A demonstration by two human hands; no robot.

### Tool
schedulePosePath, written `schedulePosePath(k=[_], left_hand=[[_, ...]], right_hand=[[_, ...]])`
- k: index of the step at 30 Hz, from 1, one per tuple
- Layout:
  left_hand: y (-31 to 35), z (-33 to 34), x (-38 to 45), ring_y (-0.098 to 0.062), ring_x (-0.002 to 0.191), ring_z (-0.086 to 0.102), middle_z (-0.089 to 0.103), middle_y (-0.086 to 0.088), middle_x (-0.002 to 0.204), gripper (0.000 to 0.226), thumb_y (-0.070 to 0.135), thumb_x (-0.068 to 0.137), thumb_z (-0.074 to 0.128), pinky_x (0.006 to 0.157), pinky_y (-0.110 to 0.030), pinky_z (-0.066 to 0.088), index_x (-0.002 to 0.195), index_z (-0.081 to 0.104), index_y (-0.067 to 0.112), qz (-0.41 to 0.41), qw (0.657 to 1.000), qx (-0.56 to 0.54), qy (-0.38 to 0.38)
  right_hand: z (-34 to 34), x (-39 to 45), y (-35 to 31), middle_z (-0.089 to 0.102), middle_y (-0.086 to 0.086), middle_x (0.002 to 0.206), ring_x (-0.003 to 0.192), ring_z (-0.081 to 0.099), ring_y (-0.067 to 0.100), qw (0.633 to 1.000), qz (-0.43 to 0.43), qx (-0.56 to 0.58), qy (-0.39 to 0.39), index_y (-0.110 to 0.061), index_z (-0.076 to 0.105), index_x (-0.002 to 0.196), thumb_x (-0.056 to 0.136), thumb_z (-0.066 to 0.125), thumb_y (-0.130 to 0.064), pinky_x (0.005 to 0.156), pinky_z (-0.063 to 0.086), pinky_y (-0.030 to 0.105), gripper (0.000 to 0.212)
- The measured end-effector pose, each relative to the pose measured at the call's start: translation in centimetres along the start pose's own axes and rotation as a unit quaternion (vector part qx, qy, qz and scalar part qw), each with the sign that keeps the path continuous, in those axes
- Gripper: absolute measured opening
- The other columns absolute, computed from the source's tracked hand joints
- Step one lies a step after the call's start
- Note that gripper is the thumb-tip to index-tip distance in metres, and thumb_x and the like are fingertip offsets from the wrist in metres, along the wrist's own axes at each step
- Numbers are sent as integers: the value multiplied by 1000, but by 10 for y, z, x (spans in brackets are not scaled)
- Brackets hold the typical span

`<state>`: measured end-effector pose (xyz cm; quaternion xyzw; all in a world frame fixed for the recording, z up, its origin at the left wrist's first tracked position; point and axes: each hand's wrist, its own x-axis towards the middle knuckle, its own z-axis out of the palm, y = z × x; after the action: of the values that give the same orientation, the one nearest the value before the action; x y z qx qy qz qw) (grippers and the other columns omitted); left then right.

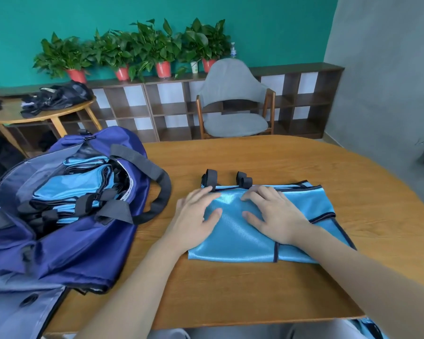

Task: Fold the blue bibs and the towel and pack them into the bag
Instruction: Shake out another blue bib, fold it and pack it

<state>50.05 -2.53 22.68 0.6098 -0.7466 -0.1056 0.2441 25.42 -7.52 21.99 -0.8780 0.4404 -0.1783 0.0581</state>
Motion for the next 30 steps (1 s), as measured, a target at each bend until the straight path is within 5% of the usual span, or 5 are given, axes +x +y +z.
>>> schedulePosePath(k=[4, 9, 12, 20, 30], left_hand=[[3, 4, 7, -5, 154, -1, 6, 13, 169, 69, 72, 97, 31, 125, -44, 8, 158, 25, 40, -29, 992, 88, -83], [5, 3, 7, -8, 154, -5, 1, 9, 170, 73, 76, 96, 21, 124, -47, 2, 159, 19, 40, -20, 987, 123, -99], [14, -3, 13, -18, 154, 0, 13, 3, 169, 70, 75, 97, 20, 121, -52, 0, 155, 31, 38, -25, 980, 175, -86], [55, 27, 64, -26, 130, 46, 59, -4, 133, 44, 47, 105, 41, 106, -40, 31, 131, 59, 16, -63, 988, 134, -33], [48, 46, 59, -18, 155, 11, 20, -5, 168, 76, 65, 102, 22, 123, -38, 7, 160, 23, 15, -60, 984, 163, -49]], right_hand=[[-1, 2, -2, 29, -13, 153, 143, 25, 12, 1000, 3, -15, -21, -34, 37, 147, 91, 25, -71, 121, 23, 37, 68], [-1, 9, 4, 48, -7, 135, 123, 51, 12, 984, 82, 137, 80, -23, 56, 134, 94, 62, -47, 108, 40, 30, 46], [-8, 31, 6, 57, -5, 118, 94, 60, 14, 969, 143, 160, 121, -20, 62, 123, 96, 63, -37, 91, 49, 33, 32], [-11, 67, 8, 62, -15, 84, 84, 61, 13, 965, 230, 106, 63, -30, 61, 115, 84, 67, -65, 69, 49, 32, 47], [-1, 58, 19, 72, -10, 97, 90, 64, -3, 920, 158, 341, 115, -29, 72, 108, 87, 79, -19, 75, 45, 8, 24]])
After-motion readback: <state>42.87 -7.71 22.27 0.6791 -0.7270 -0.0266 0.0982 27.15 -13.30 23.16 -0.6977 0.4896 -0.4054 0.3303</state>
